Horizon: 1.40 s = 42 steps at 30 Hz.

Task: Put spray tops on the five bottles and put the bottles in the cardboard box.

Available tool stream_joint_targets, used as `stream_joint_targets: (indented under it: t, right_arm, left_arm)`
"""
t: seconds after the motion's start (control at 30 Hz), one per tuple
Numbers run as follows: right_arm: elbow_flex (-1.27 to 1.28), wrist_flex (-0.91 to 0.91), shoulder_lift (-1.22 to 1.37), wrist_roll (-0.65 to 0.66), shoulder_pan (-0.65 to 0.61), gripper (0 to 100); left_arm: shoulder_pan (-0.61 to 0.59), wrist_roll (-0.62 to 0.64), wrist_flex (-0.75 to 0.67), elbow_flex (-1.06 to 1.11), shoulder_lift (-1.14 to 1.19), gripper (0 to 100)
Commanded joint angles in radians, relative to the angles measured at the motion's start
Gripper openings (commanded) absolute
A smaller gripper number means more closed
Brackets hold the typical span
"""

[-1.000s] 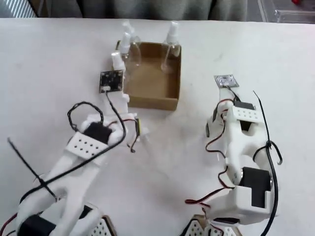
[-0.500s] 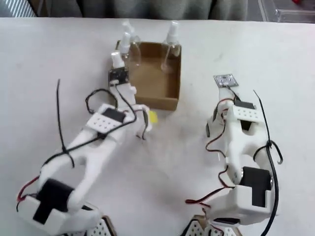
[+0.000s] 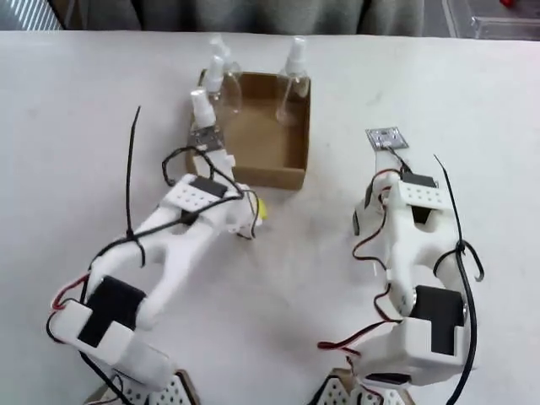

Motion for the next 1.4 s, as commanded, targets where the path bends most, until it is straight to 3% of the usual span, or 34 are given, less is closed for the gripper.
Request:
stream_joint_targets:
  t: [0.0, 0.57, 0.63, 0.73, 0.9, 1.13, 1.37]
  right_arm:
    - [-0.026, -0.005, 0.012, 0.014, 0.010, 1.6]
    - [-0.026, -0.007, 0.012, 0.014, 0.010, 1.6]
    - [-0.026, -0.005, 0.012, 0.014, 0.010, 1.6]
    - [-0.026, -0.005, 0.012, 0.014, 0.010, 1.6]
    - [-0.026, -0.005, 0.012, 0.014, 0.010, 1.6]
    - [-0.026, -0.008, 0.012, 0.014, 0.008, 1.6]
    - [-0.025, -0.010, 0.012, 0.014, 0.005, 1.6]
  left_arm:
    - [0.019, 0.014, 0.074, -0.058, -0.004, 25]
    - [0.028, 0.051, -0.014, -0.095, 0.140, 24]
    - [0.027, 0.051, -0.020, -0.097, 0.140, 18]
    - [0.031, 0.044, -0.021, -0.100, 0.134, 2]
    - [0.033, 0.040, -0.011, -0.098, 0.131, 2]
    - [0.090, -0.129, 0.127, -0.092, 0.008, 2]
    - [0.016, -0.387, 0.164, -0.064, -0.127, 2]
